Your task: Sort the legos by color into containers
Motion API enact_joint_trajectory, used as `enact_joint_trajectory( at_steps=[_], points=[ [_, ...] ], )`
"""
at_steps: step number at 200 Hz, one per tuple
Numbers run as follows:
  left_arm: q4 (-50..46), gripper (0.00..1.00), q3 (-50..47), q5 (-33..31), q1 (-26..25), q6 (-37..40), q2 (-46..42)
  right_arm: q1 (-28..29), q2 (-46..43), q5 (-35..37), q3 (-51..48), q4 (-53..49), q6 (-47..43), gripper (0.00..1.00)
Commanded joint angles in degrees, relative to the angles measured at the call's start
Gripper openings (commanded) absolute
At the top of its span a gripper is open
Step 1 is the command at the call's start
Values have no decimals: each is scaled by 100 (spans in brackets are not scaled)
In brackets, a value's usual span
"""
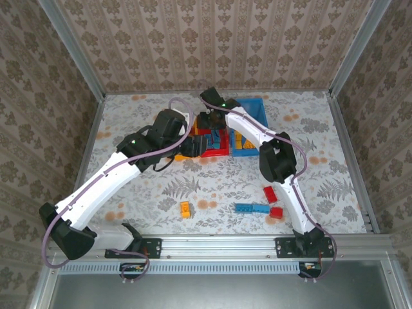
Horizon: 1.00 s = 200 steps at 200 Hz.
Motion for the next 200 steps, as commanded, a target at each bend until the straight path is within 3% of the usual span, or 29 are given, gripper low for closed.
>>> enact_joint_trajectory(
  at_steps=[1, 65, 116, 148, 200],
  points=[
    [34, 68, 3, 57, 41, 119, -142, -4, -32, -48, 204, -253, 121, 57],
    [-125, 68, -182, -69, 73, 15, -327, 81, -829, 146, -204, -15, -129, 59],
    [-597, 68, -855, 16, 749, -484, -970, 624, -2849, 267, -3324, 1877, -846, 61],
    [-1282, 68, -1347, -211, 1184, -855, -1555, 1390, -3939, -272, -5283, 2863, -1099, 72],
    [-2156, 69, -2046, -252, 1326, -1147, -2684, 3174, -4287, -469, -6406, 2985, -1321, 87]
  ],
)
